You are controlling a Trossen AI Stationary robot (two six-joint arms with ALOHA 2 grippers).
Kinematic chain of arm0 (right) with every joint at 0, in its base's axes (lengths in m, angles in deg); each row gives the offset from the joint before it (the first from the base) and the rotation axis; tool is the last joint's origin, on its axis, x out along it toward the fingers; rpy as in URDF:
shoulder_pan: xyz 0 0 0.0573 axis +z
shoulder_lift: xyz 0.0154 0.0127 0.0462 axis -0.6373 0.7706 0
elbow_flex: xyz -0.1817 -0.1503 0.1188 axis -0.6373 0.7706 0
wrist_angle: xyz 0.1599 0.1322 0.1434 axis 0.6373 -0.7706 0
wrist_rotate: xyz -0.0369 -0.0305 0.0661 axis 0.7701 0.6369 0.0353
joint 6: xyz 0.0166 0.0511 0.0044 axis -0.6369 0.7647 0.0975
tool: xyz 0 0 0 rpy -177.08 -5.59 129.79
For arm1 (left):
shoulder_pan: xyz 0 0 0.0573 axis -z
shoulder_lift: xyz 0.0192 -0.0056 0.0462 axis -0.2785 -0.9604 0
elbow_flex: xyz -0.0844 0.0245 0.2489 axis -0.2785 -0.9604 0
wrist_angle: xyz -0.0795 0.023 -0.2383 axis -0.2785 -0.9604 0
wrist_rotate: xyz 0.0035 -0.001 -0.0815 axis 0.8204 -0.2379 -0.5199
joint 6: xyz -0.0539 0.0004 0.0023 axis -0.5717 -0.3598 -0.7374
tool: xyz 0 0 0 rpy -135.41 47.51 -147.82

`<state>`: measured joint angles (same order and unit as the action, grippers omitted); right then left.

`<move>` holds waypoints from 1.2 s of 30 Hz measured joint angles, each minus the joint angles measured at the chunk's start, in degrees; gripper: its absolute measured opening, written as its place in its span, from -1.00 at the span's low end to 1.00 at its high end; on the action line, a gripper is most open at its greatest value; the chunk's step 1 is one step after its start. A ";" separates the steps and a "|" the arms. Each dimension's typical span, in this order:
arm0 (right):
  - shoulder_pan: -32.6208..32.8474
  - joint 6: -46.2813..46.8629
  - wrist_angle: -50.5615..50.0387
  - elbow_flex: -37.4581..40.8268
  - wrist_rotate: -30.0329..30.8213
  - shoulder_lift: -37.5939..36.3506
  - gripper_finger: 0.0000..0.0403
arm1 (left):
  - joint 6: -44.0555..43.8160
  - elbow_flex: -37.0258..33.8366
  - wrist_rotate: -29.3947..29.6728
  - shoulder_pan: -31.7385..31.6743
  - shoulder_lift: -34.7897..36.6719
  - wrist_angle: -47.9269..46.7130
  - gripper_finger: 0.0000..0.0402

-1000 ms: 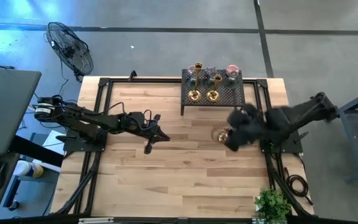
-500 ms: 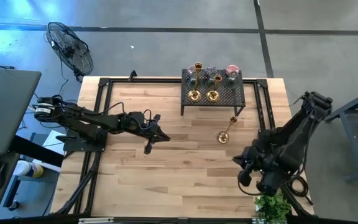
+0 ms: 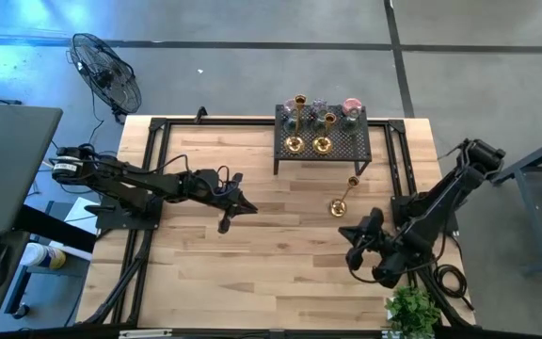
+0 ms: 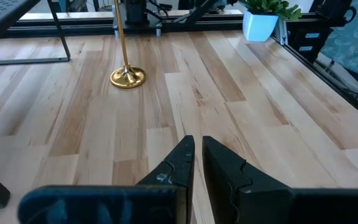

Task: Pick & Place candle stick holders
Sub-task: Put the metal candle holder on the shelf

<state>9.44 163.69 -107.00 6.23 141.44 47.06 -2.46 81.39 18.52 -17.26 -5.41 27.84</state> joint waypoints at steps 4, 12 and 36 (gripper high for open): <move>-0.59 -0.33 0.00 0.00 2.25 0.00 -0.65 | 0.00 0.00 0.04 0.02 0.00 -0.01 -0.86; -5.46 1.08 -5.41 0.00 2.41 0.00 -0.02 | 0.00 0.00 0.02 0.00 0.00 -0.01 -0.86; -16.97 -3.91 -8.99 0.00 7.73 0.00 -0.25 | 0.09 0.00 0.02 0.02 0.00 -0.53 -0.86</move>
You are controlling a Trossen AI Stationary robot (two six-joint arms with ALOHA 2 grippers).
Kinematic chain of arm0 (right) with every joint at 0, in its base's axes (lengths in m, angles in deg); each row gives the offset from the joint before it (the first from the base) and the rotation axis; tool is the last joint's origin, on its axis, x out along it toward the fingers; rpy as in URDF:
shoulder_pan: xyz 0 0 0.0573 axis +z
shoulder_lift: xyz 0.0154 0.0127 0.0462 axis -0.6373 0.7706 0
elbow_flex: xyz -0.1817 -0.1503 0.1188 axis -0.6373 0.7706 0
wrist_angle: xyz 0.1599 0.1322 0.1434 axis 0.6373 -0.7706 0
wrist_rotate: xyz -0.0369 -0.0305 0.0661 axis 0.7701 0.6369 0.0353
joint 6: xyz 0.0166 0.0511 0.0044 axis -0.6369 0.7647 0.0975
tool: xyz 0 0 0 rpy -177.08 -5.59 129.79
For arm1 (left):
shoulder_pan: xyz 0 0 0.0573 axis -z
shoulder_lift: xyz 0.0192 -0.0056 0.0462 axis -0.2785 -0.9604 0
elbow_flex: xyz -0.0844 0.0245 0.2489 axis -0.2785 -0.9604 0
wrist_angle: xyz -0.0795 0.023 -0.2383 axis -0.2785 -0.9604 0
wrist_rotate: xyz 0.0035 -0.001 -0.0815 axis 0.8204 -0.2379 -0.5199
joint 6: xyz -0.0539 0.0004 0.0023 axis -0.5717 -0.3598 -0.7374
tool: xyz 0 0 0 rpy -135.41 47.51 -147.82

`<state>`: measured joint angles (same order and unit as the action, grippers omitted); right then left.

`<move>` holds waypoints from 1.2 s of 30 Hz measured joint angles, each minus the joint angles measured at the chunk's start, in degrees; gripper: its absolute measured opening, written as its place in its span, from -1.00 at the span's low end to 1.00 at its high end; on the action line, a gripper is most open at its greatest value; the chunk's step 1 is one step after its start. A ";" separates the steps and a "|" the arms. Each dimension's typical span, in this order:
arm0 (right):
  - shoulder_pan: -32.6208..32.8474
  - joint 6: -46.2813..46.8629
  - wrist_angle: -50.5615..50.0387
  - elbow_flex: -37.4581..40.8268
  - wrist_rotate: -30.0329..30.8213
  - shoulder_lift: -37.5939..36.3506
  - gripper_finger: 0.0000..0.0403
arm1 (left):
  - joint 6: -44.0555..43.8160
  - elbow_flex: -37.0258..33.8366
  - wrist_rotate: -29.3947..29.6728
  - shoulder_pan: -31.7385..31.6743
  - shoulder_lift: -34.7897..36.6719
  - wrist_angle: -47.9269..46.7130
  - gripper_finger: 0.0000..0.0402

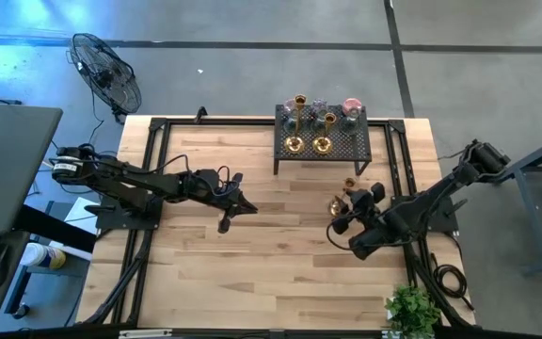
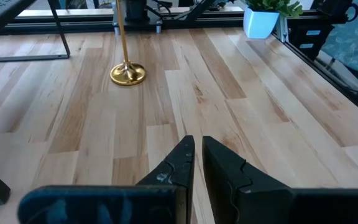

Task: Pick & Place candle stick holders
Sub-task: Put the metal candle holder on the shelf

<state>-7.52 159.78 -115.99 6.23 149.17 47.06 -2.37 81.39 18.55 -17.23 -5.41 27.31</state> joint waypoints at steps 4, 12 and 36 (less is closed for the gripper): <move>-0.24 -4.79 3.94 0.00 0.33 0.00 -0.57 | 0.02 0.00 0.00 0.00 0.00 -0.38 -0.86; -0.57 -12.25 7.54 -2.23 -0.12 -0.20 -0.89 | 0.16 0.00 0.00 -0.02 0.00 -0.33 -0.86; -25.49 -42.44 -2.34 -23.37 0.11 -18.13 -0.93 | 0.15 0.00 -0.22 -0.01 0.00 -0.31 -0.86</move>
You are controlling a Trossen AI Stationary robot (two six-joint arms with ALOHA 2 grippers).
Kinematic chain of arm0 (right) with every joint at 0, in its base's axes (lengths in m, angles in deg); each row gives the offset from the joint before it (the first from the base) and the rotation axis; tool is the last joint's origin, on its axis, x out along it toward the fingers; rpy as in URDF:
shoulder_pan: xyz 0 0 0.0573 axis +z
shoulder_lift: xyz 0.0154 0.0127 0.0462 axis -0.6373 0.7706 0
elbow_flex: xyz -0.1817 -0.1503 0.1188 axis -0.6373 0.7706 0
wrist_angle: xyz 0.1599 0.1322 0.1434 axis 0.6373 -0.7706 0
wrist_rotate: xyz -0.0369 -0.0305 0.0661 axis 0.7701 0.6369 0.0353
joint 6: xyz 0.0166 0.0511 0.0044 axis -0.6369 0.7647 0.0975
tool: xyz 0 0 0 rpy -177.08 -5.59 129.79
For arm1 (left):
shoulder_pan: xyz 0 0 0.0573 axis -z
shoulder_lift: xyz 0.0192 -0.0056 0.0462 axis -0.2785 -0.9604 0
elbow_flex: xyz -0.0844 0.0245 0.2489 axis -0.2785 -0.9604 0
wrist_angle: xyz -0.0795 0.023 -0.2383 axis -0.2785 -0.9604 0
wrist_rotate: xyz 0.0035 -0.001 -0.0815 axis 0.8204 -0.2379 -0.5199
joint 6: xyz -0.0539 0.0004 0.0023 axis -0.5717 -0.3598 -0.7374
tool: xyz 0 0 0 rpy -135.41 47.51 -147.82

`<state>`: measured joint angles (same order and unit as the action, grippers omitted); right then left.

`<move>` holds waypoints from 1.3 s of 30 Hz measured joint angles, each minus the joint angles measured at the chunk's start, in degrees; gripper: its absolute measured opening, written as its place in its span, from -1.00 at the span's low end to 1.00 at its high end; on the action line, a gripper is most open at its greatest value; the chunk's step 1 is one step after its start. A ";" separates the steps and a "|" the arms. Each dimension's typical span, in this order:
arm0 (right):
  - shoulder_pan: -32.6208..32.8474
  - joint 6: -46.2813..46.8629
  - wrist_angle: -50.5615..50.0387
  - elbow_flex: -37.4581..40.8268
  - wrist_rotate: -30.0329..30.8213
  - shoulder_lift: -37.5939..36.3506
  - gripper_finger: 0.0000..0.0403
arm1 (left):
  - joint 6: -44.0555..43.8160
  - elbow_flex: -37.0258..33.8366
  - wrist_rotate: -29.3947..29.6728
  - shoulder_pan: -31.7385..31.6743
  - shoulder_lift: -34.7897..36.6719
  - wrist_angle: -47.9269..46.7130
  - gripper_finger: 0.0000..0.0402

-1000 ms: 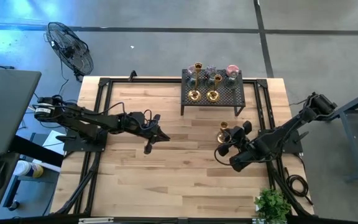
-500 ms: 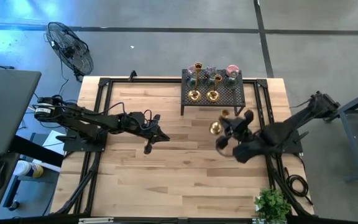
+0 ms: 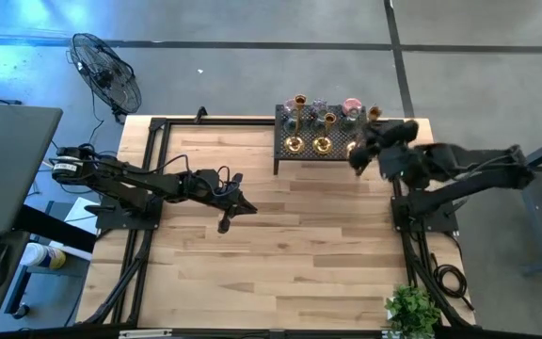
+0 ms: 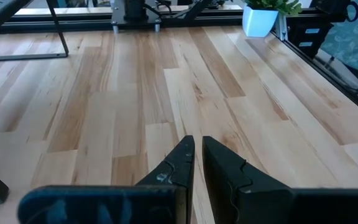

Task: Pick & Place candle stick holders
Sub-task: Put the metal candle holder on the shelf

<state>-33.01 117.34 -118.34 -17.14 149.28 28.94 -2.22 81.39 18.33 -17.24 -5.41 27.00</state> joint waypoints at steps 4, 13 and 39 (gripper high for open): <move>-6.06 -0.45 -0.68 0.00 -4.02 -1.48 -0.89 | 0.00 0.00 -0.09 -0.01 0.00 0.02 -0.86; -14.03 -0.11 -0.46 0.00 -8.65 0.77 -0.92 | 0.00 0.00 -0.09 0.01 0.00 0.04 -0.86; -20.89 -6.94 4.97 0.00 -16.33 3.96 -0.90 | 0.00 0.00 -0.68 0.00 0.00 0.00 -0.86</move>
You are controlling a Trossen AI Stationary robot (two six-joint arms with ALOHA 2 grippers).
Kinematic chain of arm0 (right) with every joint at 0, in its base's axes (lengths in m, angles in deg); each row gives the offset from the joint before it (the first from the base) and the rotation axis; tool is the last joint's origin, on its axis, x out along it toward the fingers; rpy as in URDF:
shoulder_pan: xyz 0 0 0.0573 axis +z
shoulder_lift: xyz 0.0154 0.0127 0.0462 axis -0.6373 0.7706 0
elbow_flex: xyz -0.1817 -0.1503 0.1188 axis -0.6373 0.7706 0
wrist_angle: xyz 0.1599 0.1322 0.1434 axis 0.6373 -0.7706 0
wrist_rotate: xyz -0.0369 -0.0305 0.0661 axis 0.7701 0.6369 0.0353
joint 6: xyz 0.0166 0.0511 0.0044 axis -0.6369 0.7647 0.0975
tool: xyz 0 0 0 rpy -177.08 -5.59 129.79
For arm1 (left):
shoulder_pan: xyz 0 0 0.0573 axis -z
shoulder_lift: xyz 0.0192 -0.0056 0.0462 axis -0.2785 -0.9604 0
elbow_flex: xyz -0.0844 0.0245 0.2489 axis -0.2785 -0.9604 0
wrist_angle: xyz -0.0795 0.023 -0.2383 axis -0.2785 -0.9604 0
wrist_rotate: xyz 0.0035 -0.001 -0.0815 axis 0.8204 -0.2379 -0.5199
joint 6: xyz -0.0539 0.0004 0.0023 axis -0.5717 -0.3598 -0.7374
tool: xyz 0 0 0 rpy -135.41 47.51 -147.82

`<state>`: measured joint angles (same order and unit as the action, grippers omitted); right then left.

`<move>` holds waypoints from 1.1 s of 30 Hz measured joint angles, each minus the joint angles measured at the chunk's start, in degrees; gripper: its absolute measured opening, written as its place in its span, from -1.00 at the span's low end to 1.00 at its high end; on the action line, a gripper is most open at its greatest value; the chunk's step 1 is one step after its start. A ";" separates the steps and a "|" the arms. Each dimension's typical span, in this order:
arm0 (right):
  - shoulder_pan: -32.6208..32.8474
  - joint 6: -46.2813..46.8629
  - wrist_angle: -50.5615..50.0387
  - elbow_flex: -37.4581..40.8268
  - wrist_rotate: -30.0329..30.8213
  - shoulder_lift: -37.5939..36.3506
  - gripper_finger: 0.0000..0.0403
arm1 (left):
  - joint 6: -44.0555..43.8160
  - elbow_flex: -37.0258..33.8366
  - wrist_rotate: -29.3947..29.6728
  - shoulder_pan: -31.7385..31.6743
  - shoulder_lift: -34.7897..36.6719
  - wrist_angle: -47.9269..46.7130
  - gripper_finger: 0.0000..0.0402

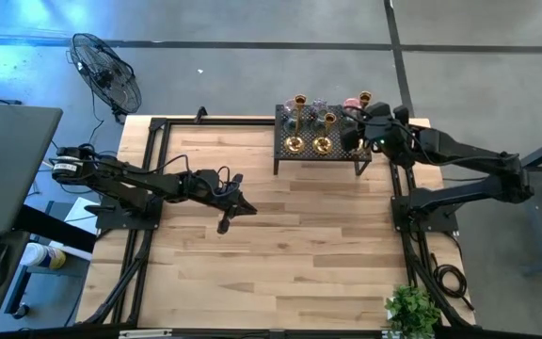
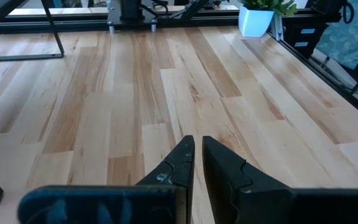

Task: Pick & Place candle stick holders
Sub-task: Put the metal candle holder on the shelf

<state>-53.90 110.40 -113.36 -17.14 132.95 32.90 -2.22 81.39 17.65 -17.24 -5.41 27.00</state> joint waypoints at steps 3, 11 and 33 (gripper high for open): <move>-0.07 0.33 1.51 1.07 0.42 -0.22 -0.90 | 0.00 0.00 0.00 -0.01 0.00 0.00 -0.86; -0.08 -6.23 15.65 13.73 -3.34 -9.51 -0.90 | 0.07 0.00 -0.31 -0.01 0.00 -0.02 -0.86; -7.32 -11.22 24.59 18.78 -13.61 -11.90 -0.90 | 0.45 0.00 -0.24 0.01 0.00 0.42 -0.86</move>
<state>-61.22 99.18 -88.78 1.64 119.34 21.00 -1.76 81.39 17.41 -17.23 -5.41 27.41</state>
